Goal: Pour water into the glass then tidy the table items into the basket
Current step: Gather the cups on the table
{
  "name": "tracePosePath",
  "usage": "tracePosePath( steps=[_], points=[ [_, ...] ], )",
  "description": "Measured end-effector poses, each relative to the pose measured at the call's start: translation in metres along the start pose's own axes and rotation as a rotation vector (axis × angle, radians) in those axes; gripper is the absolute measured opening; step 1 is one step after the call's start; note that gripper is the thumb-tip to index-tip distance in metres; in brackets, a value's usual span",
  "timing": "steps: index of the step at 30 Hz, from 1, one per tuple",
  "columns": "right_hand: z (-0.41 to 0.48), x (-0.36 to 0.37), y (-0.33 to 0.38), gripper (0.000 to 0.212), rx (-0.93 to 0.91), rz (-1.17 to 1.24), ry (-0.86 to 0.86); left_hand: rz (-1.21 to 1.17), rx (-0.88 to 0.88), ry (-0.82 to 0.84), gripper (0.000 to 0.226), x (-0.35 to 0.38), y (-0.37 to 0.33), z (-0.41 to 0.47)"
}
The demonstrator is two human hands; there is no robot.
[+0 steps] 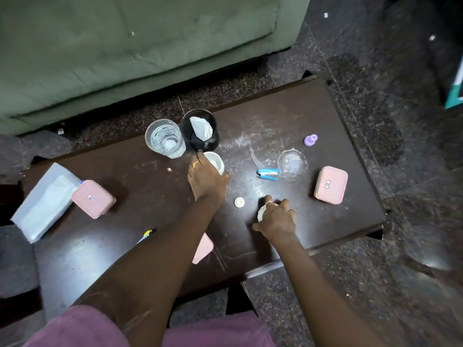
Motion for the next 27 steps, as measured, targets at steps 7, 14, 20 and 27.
tracePosePath(
  steps=[7,14,20,27],
  points=[
    [-0.006,-0.002,0.017,0.047,0.065,-0.168,-0.106,-0.125,0.097,0.017,0.079,-0.003,0.011,-0.002],
    [-0.026,0.012,0.131,0.055,-0.009,-0.345,0.027,-0.378,0.074,0.06,0.076,-0.036,0.078,-0.026],
    [-0.067,0.039,0.246,0.056,-0.152,-0.519,0.045,-0.466,0.059,0.002,0.068,-0.105,0.168,-0.015],
    [-0.148,0.07,0.412,0.051,-0.474,-0.567,-0.044,-0.561,-0.114,-0.295,0.07,-0.237,0.299,0.003]
  ],
)
Point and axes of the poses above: each hand's wrist, its own z-axis towards the middle knuckle, its own x-axis out of the palm, y = z × x, the point moved 5 cm from there along z, towards the middle knuckle, and after that the axes turned 2 degrees about -x, right-handed, at the moved point
